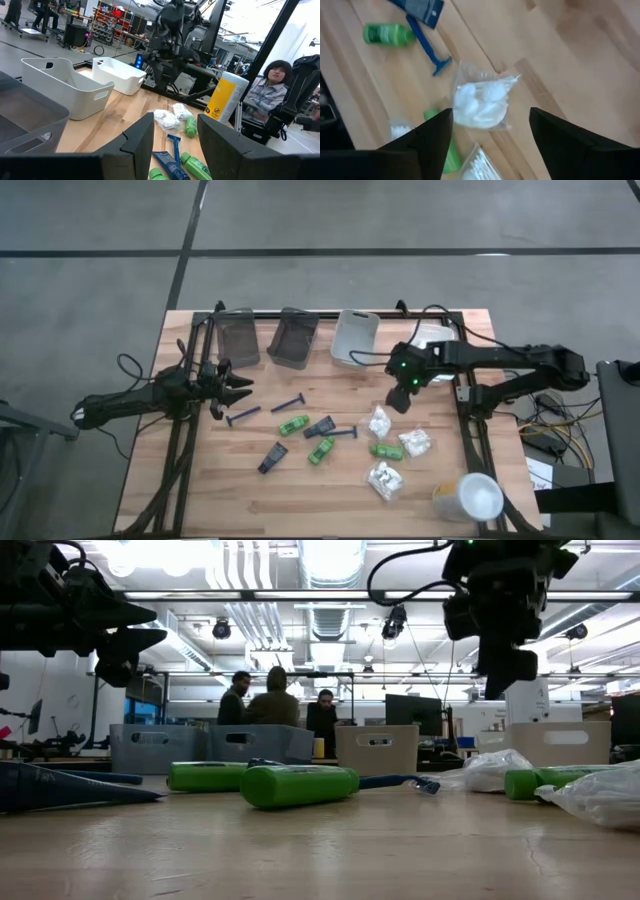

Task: Pick & Place Travel size toiletries
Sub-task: Put the white cotton pack into the white bin

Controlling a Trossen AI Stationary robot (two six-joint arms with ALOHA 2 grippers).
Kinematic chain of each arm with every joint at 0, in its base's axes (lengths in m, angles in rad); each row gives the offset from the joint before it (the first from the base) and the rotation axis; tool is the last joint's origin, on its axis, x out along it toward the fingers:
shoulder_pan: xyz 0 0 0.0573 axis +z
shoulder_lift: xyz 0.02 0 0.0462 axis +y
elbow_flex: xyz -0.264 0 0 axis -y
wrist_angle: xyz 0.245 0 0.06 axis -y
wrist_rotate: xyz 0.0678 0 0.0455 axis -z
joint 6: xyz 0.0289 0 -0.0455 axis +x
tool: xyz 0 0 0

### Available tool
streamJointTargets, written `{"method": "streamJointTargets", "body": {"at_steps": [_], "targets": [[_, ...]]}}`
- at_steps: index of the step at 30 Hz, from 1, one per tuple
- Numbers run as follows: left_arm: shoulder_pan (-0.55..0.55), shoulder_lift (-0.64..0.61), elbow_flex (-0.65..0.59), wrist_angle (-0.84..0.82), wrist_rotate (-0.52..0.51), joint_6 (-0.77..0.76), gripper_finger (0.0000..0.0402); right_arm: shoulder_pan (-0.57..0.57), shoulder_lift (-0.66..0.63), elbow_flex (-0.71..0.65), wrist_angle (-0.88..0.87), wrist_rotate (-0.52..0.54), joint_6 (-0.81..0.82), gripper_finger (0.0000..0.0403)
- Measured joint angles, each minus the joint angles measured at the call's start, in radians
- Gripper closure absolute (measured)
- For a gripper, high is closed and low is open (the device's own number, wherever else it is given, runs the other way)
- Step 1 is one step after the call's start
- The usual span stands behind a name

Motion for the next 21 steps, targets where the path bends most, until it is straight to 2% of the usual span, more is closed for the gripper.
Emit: {"method": "streamJointTargets", "body": {"at_steps": [11, 16, 21], "targets": [[-0.001, 0.000, 0.000, 0.000, 0.000, 0.000, 0.0245, 0.061, 0.093, 0.000, 0.006, 0.013, -0.027, 0.0072], [-0.001, 0.000, 0.000, 0.000, 0.000, 0.000, 0.0245, 0.109, 0.174, -0.003, 0.020, 0.063, -0.035, 0.0062], [-0.001, 0.000, 0.000, 0.000, 0.000, 0.000, 0.0245, 0.158, 0.264, -0.003, 0.060, 0.100, -0.062, 0.0069]]}}
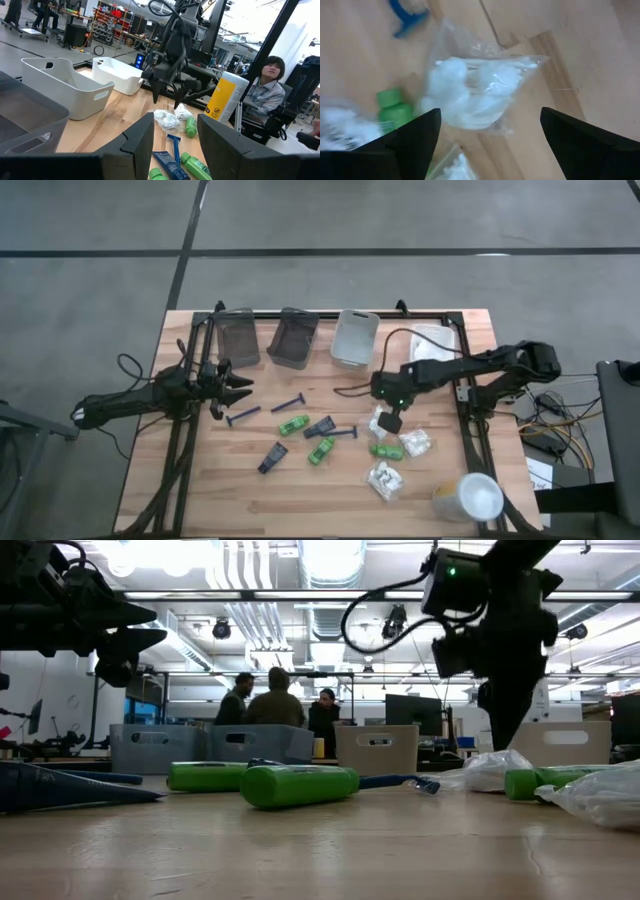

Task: Pick & Place Travel size toiletries
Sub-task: Put the white cotton pack into the white bin

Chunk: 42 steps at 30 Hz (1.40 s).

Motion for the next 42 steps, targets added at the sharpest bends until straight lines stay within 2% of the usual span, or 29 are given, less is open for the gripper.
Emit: {"method": "streamJointTargets", "body": {"at_steps": [4, 10, 16, 24, 30, 38, 42], "targets": [[0.000, 0.000, 0.000, 0.000, 0.000, 0.000, 0.0245, 0.036, 0.063, -0.001, 0.024, 0.068, -0.035, 0.0076], [0.000, 0.000, 0.000, 0.000, 0.000, 0.000, 0.0245, 0.059, 0.143, -0.001, 0.141, 0.069, -0.069, 0.0072], [0.001, 0.000, 0.000, 0.000, 0.000, 0.000, 0.0245, 0.060, 0.227, 0.007, 0.151, 0.063, -0.077, 0.0079], [0.001, 0.000, 0.000, 0.000, 0.000, 0.000, 0.0245, 0.060, 0.173, 0.000, 0.160, 0.057, -0.130, 0.0159], [0.001, 0.000, 0.000, 0.000, 0.000, 0.000, 0.0245, 0.058, 0.117, -0.005, 0.134, 0.125, -0.144, 0.0222], [0.001, 0.000, 0.000, 0.000, 0.000, 0.000, 0.0245, 0.058, 0.112, -0.023, 0.137, 0.099, -0.124, 0.0309], [0.001, 0.000, 0.000, 0.000, 0.000, 0.000, 0.0245, 0.058, 0.109, -0.024, 0.137, 0.092, -0.122, 0.0339]]}}
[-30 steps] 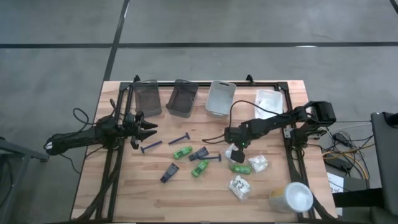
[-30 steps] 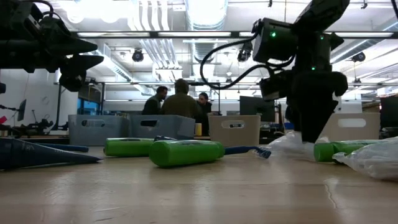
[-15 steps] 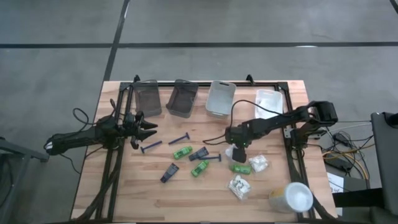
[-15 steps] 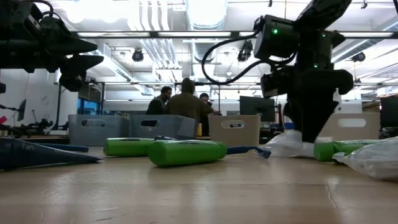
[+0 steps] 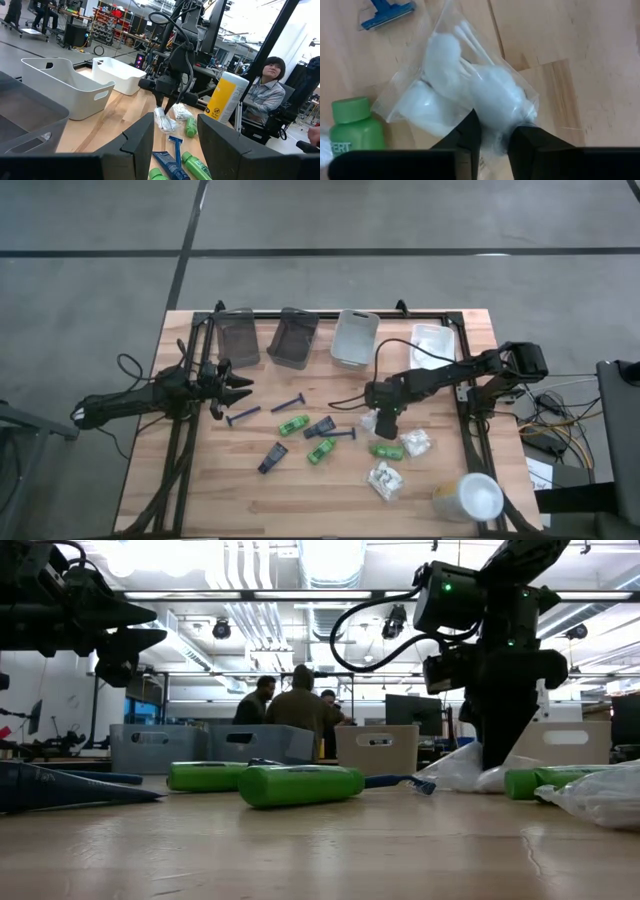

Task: Pick & Place Travel size toiletries
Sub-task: Put the white cotton pack into the white bin

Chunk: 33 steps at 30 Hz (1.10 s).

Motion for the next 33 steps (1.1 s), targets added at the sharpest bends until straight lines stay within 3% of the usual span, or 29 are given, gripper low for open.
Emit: {"method": "streamJointTargets", "body": {"at_steps": [12, 21, 33], "targets": [[-0.001, 0.000, 0.000, 0.000, 0.000, 0.000, 0.0245, -0.017, -0.084, -0.004, -0.064, -0.009, -0.043, 0.0343], [-0.001, 0.000, 0.000, 0.000, 0.000, 0.000, 0.0245, -0.046, -0.305, 0.001, -0.066, -0.004, 0.024, 0.0363], [0.000, 0.000, 0.000, 0.000, 0.000, 0.000, 0.0245, -0.052, -0.598, 0.005, -0.066, 0.031, 0.141, 0.0358]]}}
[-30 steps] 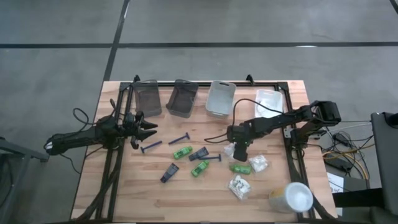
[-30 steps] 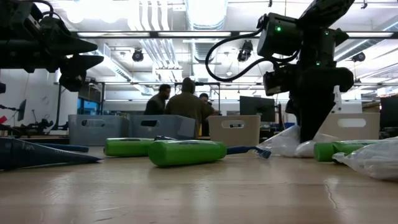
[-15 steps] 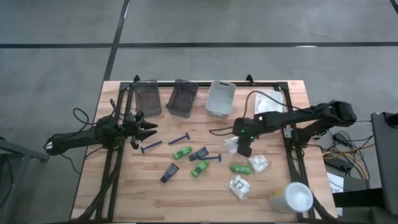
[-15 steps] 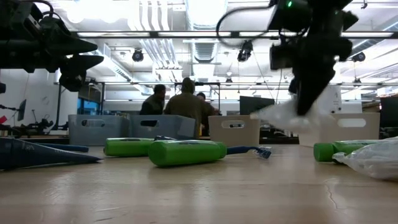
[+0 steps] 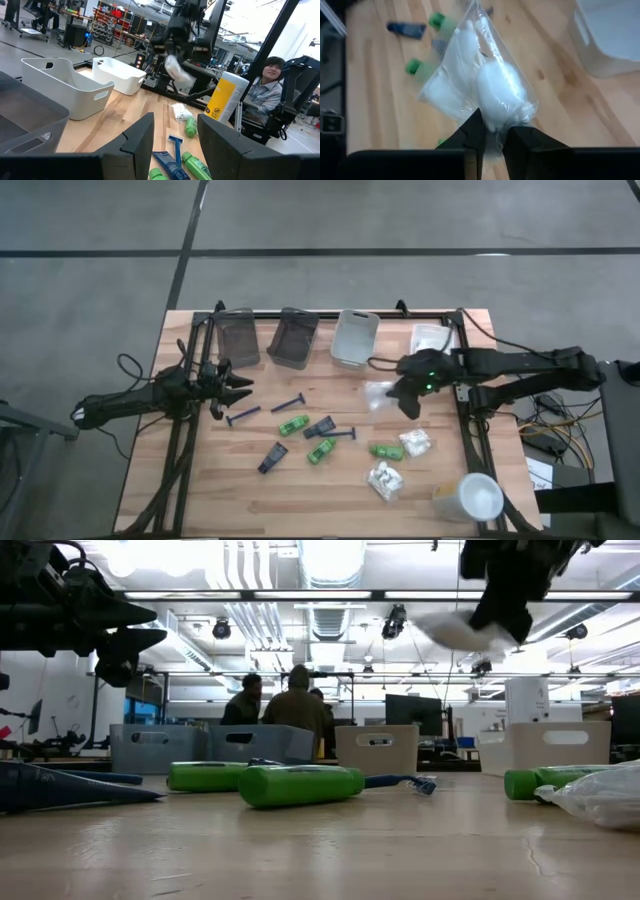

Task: Pick & Place Travel size toiletries
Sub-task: Put the white cotton pack into the white bin

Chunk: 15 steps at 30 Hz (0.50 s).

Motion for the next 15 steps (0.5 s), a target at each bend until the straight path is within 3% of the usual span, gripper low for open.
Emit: {"method": "streamJointTargets", "body": {"at_steps": [6, 12, 15], "targets": [[0.000, 0.000, 0.000, 0.000, 0.000, 0.000, 0.0245, 0.000, -0.103, 0.000, -0.009, 0.093, 0.045, 0.0365], [0.000, 0.000, 0.000, 0.000, 0.000, 0.000, 0.0245, -0.008, -0.191, 0.000, -0.012, 0.314, 0.142, 0.0355], [0.000, 0.000, 0.000, 0.000, 0.000, 0.000, 0.0245, -0.025, -0.239, 0.000, -0.017, 0.370, 0.157, 0.0355]]}}
